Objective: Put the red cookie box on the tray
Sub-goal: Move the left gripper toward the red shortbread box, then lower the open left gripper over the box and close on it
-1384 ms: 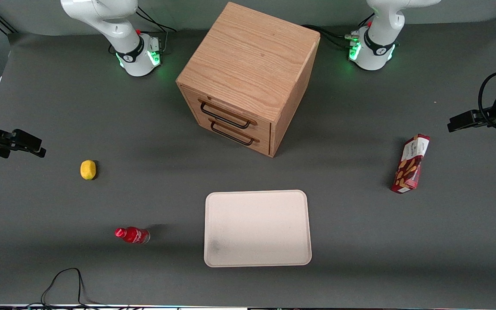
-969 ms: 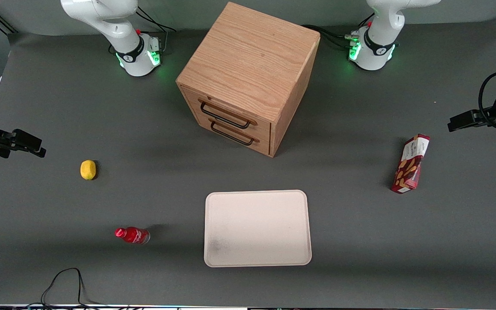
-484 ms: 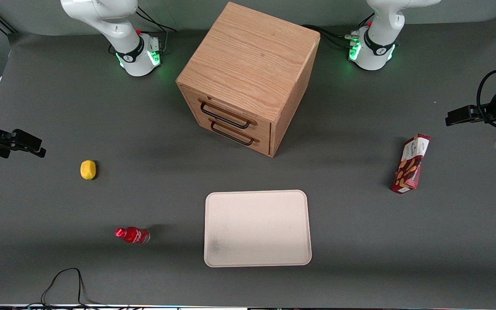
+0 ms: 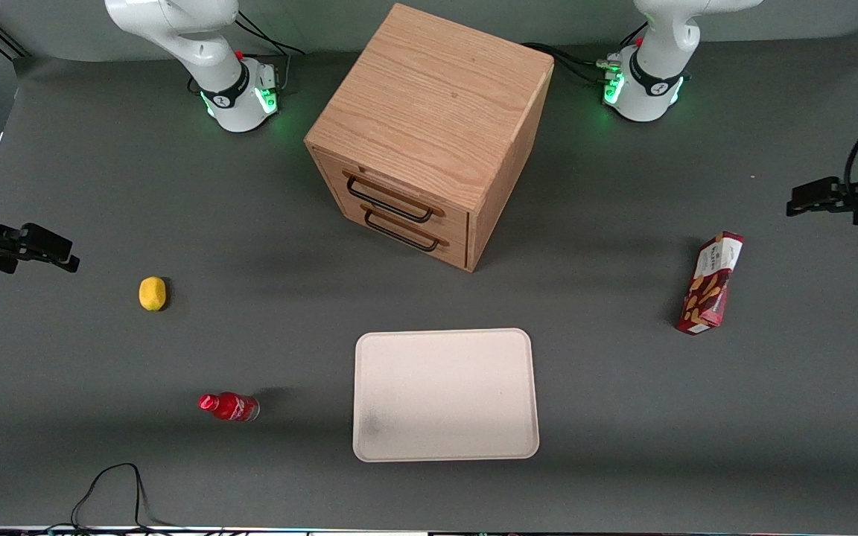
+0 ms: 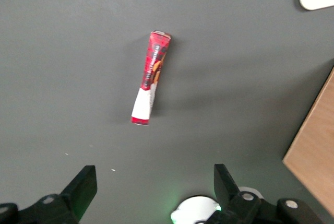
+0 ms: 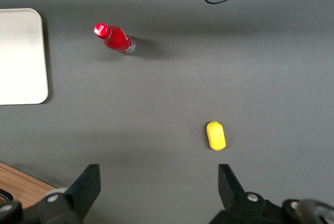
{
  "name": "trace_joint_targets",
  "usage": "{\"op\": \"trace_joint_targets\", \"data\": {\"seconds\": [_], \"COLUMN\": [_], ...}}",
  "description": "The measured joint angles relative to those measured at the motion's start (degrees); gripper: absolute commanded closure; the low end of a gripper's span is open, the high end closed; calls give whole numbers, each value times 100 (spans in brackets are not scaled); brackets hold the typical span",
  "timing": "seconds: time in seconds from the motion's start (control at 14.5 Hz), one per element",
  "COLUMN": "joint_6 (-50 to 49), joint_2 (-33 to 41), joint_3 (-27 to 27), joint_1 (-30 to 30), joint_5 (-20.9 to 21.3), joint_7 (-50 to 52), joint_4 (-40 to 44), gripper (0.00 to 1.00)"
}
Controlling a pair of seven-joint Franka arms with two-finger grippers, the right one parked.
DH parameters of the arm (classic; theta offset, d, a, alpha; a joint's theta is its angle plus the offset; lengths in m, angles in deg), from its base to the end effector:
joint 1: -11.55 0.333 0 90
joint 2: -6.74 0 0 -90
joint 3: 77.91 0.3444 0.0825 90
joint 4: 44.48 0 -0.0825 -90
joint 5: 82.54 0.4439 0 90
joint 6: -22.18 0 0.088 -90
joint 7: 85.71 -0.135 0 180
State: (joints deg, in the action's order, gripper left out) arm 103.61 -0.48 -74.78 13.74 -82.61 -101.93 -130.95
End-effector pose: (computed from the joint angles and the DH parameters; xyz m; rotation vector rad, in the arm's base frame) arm 0.6282 0.0564 0.5676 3.0760 -0.2931 -0.3274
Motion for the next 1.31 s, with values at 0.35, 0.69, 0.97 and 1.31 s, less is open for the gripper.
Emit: {"op": "trace_joint_targets", "data": {"seconds": [0.35,0.69,0.97,1.31], "joint_6": [-14,-32,13,1148], "joint_2": [-128,67,126,102], "joint_3": [108,90,63,57], "joint_1": [150,148,135,136], "joint_5": [-6,-40,-116,-120], "joint_7": [-658,-679,-716,-892], "joint_4": [-32,-395,-538,-1215], "gripper": [0,3,2,2]}}
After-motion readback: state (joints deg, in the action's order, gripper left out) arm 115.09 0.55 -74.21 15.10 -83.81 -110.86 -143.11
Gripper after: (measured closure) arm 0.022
